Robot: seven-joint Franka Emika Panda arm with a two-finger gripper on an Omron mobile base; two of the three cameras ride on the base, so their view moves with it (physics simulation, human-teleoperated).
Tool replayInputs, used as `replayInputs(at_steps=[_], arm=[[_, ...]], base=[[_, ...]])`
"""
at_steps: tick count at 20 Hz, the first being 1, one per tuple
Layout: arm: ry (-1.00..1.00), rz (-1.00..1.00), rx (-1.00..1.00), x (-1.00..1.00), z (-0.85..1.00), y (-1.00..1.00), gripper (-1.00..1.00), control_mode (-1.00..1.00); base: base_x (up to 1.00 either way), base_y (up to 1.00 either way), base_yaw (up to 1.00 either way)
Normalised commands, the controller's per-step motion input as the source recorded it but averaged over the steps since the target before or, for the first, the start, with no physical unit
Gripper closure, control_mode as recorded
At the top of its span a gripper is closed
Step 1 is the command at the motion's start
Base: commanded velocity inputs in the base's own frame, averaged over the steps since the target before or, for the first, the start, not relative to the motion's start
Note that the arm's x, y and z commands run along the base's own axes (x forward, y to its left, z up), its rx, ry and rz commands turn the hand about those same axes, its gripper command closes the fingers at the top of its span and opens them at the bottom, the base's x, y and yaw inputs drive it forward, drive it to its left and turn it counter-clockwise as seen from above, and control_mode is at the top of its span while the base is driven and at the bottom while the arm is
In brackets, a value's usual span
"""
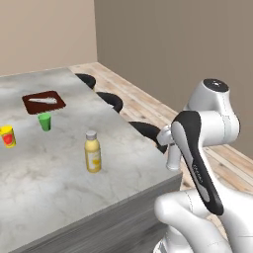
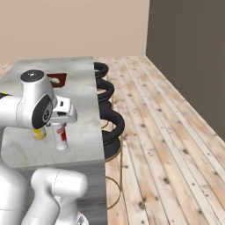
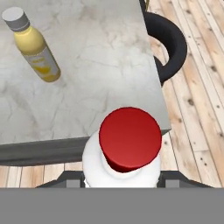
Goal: Place the drinks on the dining counter in a tight cluster.
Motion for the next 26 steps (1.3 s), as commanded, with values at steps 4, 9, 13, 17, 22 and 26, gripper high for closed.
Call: replayInputs(at_steps=[4,9,13,17,22,26], arm=[[0.00,0.00,0.00,0.00,0.00,0.00,1.00,1.00],[0.00,0.01,0.00,0.14,-0.04,0.05,1.00,-1.00],[0.00,0.40,0.05,0.98,-0.13,0.24,1.00,-1.00],[-0.06,0.56,0.00,1.00,-0.08,0.06,1.00,-1.00],[-0.13,0.31,-0.02,0.66,-0.04,0.17,1.00,-1.00],[-0.16,0.15,-0.07,0.46,-0.24,0.44,1.00,-1.00]], base=[[0.00,0.00,0.00],[0.00,0.00,0.00],[0.00,0.00,0.00],[0.00,0.00,0.00],[0.00,0.00,0.00],[0.00,0.00,0.00]])
